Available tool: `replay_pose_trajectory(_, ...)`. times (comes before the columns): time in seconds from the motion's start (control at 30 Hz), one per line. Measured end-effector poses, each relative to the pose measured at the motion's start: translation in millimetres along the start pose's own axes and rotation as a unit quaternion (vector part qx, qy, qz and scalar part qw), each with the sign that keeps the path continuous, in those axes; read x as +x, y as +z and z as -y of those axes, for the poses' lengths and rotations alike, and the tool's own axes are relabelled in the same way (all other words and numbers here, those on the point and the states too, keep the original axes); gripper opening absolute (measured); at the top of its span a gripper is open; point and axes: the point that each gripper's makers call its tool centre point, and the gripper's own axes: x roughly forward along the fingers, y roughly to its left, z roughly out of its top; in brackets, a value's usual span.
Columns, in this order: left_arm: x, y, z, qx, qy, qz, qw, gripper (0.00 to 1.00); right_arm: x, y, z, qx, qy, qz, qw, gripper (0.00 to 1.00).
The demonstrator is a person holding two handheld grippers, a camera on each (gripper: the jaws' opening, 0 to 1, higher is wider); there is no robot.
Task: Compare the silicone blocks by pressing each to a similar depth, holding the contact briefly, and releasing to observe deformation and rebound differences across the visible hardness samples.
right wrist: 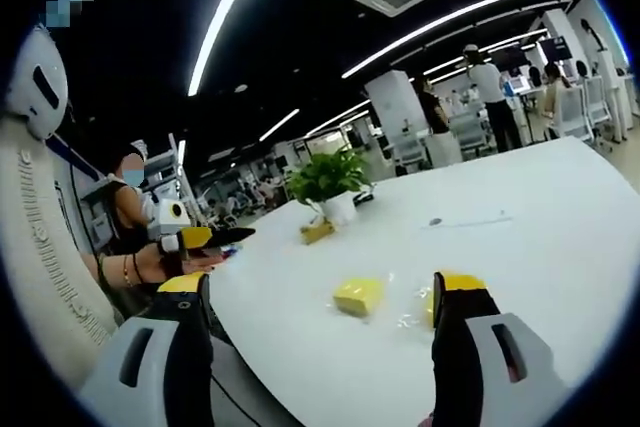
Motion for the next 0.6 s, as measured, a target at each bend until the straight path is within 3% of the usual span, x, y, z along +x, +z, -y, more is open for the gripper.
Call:
replay_pose_trajectory(0.37,2,-12.7,4.7,0.004,-0.003,-0.033,0.9994,0.75,-6,-1.3,10,0.004,-0.018,0.005,0.9998,0.83)
replay_pose_trajectory(0.6,12,-20.3,1.8,-0.032,0.0,-0.051,0.9982,0.73,-8,-1.7,15,0.009,-0.022,0.007,0.9997,0.82)
